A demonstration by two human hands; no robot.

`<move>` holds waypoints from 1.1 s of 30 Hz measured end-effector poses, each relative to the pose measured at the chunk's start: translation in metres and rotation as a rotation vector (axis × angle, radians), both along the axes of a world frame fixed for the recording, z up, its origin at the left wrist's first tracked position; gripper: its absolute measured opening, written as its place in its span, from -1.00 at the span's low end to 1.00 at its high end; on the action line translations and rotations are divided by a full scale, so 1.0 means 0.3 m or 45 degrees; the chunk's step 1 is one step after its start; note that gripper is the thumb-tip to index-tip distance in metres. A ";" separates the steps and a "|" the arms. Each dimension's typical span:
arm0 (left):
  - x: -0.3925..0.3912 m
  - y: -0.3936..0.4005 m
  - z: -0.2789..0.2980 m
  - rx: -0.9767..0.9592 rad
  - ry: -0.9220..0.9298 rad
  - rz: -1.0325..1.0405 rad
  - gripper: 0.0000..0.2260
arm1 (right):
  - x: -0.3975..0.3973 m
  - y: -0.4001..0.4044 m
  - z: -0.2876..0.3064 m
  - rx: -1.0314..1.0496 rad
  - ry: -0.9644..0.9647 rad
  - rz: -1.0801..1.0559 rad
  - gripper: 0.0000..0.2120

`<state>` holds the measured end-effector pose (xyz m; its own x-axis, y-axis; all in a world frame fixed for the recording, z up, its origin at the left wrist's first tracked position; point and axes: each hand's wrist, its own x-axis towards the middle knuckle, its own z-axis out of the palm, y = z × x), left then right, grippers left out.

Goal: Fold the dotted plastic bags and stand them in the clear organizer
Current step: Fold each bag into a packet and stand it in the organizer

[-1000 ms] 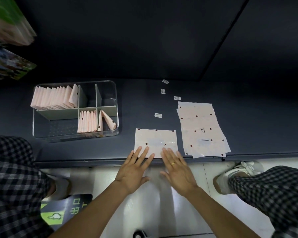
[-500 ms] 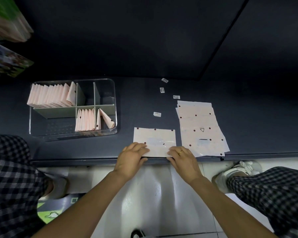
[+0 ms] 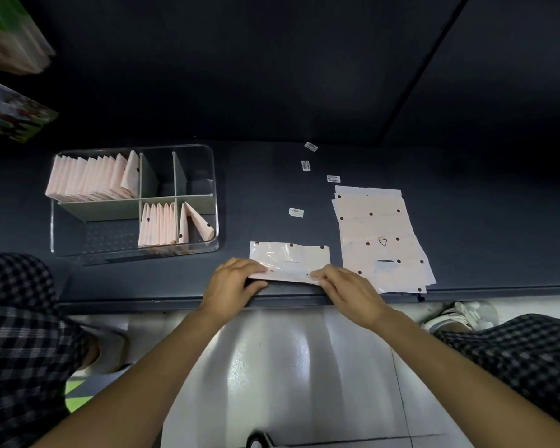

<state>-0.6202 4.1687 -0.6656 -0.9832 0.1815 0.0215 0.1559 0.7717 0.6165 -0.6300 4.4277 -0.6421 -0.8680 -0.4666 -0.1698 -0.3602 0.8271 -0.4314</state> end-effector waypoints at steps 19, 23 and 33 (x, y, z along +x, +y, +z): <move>-0.045 0.055 0.036 0.062 -0.032 0.371 -0.60 | -0.149 -0.077 -0.032 -0.234 -0.418 -1.053 -0.57; -0.013 0.127 0.023 -0.255 0.228 -0.153 -0.56 | -0.162 -0.079 -0.033 -0.230 -0.453 -1.089 -0.67; 0.002 0.117 -0.047 -0.771 -0.152 -0.399 -0.43 | -0.137 -0.122 -0.018 -0.109 -0.122 -1.146 -0.80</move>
<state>-0.6196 4.2039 -0.6796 -0.8717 0.4032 -0.2785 0.3855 0.9151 0.1181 -0.6712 4.3912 -0.6476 -0.8943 0.3668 -0.2563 0.4474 0.7422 -0.4990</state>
